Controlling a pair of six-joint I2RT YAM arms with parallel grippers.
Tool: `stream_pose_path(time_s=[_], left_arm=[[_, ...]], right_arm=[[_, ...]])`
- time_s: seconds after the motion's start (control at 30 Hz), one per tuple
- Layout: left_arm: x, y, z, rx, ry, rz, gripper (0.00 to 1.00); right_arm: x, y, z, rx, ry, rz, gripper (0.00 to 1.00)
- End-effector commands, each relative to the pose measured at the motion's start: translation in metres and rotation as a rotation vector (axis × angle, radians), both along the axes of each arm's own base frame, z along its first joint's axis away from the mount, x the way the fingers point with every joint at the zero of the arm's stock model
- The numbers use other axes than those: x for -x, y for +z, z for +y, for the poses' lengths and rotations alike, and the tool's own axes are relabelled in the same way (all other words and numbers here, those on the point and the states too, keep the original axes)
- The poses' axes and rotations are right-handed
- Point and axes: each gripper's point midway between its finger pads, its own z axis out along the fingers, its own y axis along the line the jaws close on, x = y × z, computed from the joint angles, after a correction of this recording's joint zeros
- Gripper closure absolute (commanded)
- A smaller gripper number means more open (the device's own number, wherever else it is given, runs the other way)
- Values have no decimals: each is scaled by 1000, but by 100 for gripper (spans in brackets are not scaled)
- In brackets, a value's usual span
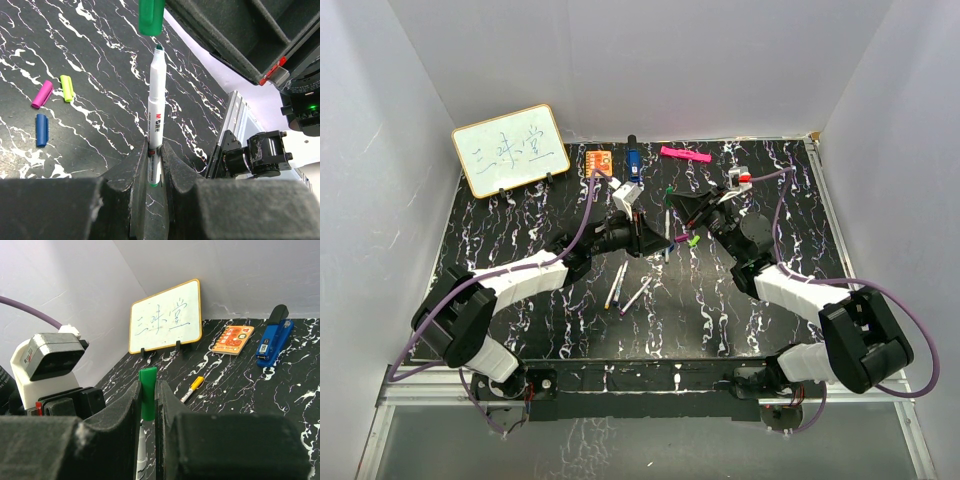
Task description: Insert the pens into the pen caps
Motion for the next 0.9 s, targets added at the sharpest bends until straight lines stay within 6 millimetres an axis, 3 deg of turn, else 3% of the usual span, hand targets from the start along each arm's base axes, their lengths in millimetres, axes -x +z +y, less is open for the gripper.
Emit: stream_pose_path(time_s=[0.0,0.87], left_arm=[[-1,27,-2,43,-3,-80,100],[-8,26,0,39,36,-88,100]], right_arm=[[2,8,0,-7,-5,-40,100],[7,0,7,0,27,-7,100]])
